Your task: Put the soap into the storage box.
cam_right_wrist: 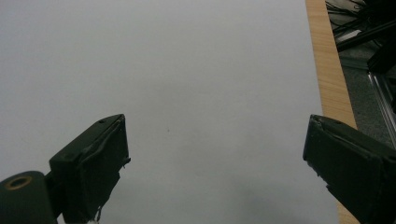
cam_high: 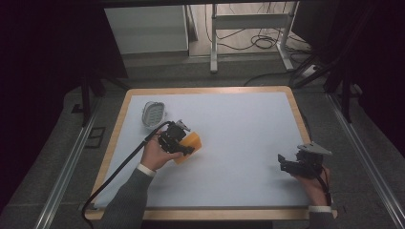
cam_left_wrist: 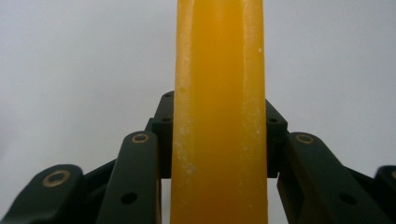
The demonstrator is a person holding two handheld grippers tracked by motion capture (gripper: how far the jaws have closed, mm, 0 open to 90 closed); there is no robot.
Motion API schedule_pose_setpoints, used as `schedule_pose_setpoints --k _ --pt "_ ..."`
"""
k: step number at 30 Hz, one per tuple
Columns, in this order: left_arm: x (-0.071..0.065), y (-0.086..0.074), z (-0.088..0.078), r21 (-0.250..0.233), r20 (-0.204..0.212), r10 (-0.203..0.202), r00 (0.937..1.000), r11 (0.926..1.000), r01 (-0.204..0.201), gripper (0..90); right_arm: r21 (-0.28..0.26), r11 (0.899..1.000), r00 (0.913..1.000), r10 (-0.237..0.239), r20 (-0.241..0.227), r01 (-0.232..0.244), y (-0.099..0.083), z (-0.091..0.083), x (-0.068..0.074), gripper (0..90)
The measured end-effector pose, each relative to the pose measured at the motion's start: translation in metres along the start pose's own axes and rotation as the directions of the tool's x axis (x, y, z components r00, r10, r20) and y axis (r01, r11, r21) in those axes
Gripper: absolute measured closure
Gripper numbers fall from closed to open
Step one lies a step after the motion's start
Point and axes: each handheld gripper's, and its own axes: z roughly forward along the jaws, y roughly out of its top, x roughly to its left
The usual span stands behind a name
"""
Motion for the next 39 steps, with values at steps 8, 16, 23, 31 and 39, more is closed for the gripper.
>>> schedule_pose_setpoints --k 8,16,23,31,39 --pt "0.005 -0.001 -0.011 -0.024 -0.011 -0.016 0.9998 0.9996 0.015 61.1 0.005 1.0 1.0 0.001 -0.001 -0.001 0.0 0.001 0.0 6.8" --pt "0.011 -0.005 -0.02 -0.043 -0.024 -0.031 0.9992 0.9986 0.03 61.1 0.006 1.0 1.0 0.002 -0.002 -0.002 -0.001 0.001 0.0 6.8" --pt "0.015 -0.006 -0.028 -0.059 -0.032 -0.045 0.9984 0.9973 0.044 61.1 0.004 1.0 1.0 0.003 0.001 -0.003 -0.001 0.001 0.0 6.8" --pt "0.025 -0.007 -0.035 -0.076 -0.047 -0.068 0.9966 0.9951 0.064 61.1 0.01 1.0 1.0 0.003 0.002 -0.003 -0.001 0.002 -0.001 6.8" --pt "0.033 -0.008 -0.043 -0.08 -0.058 -0.079 0.9952 0.994 0.074 61.1 0.01 1.0 1.0 0.005 0.004 -0.005 -0.001 0.002 0.0 6.8"
